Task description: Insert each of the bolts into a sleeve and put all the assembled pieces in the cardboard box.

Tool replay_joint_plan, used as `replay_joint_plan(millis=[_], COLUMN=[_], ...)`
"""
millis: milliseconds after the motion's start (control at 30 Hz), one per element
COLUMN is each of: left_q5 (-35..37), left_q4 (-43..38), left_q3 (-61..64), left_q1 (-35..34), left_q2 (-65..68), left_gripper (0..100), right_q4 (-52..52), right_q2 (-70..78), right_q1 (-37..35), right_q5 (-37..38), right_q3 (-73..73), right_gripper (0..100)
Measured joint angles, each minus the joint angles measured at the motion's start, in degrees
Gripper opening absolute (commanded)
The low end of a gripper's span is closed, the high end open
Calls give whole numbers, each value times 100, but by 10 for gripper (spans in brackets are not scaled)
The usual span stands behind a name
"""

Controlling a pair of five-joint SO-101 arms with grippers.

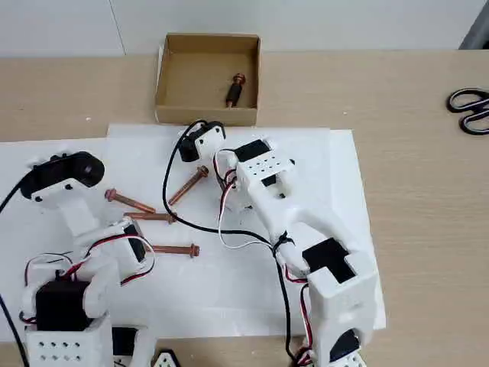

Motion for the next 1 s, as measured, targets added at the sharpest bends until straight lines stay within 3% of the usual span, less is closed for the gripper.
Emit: replay_joint_plan(millis=[233, 467, 833, 1000], left_q5=[0, 0, 0, 0], left_q4=[0, 0, 0, 0], left_q3=[0, 0, 0, 0], left_q1=[0, 0, 0, 0], left_q2=[0, 0, 0, 0], left_gripper=[6, 6, 6, 6], right_q4=[-53, 79, 510, 1292], right_q2=[202, 413, 580, 536], right_q1=[0, 70, 88, 35], right_q5=[0, -9, -9, -325], right_q3=[-114, -484, -941, -1407], right_gripper=[169, 24, 20, 5])
